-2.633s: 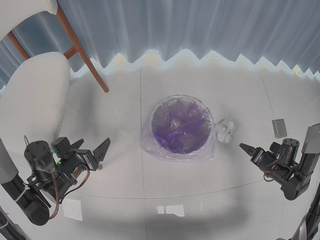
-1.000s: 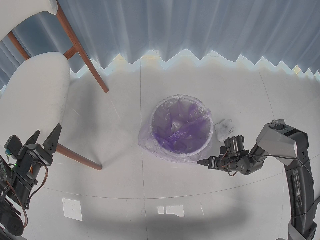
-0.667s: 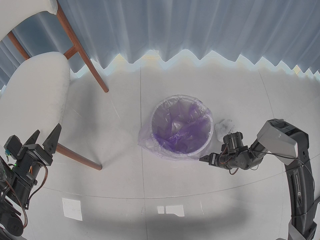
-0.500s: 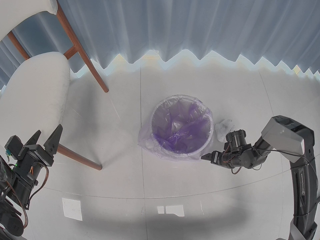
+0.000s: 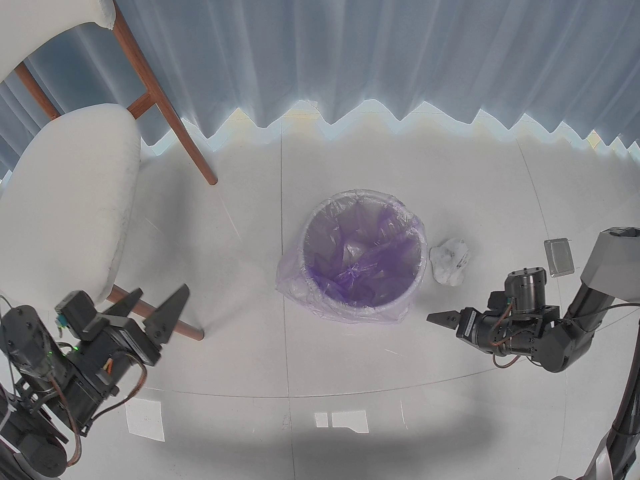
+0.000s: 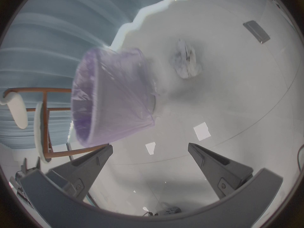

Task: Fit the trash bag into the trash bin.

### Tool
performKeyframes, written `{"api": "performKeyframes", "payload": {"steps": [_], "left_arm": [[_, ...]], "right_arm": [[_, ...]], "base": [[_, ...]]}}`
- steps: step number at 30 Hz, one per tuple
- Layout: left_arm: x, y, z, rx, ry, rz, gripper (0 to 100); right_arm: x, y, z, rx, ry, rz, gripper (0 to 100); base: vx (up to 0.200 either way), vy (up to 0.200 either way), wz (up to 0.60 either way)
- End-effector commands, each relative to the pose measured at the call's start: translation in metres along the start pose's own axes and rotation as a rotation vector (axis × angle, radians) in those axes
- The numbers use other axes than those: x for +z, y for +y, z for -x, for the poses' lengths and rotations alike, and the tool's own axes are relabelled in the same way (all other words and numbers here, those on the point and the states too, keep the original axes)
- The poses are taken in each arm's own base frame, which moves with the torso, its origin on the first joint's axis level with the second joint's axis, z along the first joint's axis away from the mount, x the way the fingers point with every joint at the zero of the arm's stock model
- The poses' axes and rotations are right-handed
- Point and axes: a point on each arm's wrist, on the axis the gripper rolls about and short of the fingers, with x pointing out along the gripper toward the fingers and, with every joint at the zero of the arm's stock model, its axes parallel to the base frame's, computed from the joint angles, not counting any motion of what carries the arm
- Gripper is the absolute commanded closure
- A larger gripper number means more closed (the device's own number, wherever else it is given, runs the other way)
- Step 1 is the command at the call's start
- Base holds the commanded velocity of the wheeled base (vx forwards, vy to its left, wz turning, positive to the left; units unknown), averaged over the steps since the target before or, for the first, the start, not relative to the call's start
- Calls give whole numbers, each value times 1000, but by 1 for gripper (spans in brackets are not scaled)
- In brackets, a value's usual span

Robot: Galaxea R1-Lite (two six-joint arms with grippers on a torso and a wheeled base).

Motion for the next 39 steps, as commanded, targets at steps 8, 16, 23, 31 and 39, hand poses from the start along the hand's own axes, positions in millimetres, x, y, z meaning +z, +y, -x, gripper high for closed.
{"api": "performKeyframes", "payload": {"steps": [8,16,23,31,39], "left_arm": [[-126,-32,-113,-105,357,27,0],[-183,-27,-136,-148,439,-199,0],[-196,-31,-169,-219,362,-284,100],[-203,-31,-183,-236,328,-301,100],[-208,-36,-212,-240,253,-291,100]], "right_arm": [[-25,-4,89,148,-260,2,0],[-27,-4,92,148,-296,-78,0],[-28,-5,92,151,-298,-94,0],[-28,-4,91,157,-299,-90,0],[-28,-4,88,155,-291,-91,0]], "base": [[0,0,0],[0,0,0],[0,0,0],[0,0,0],[0,0,0]]}}
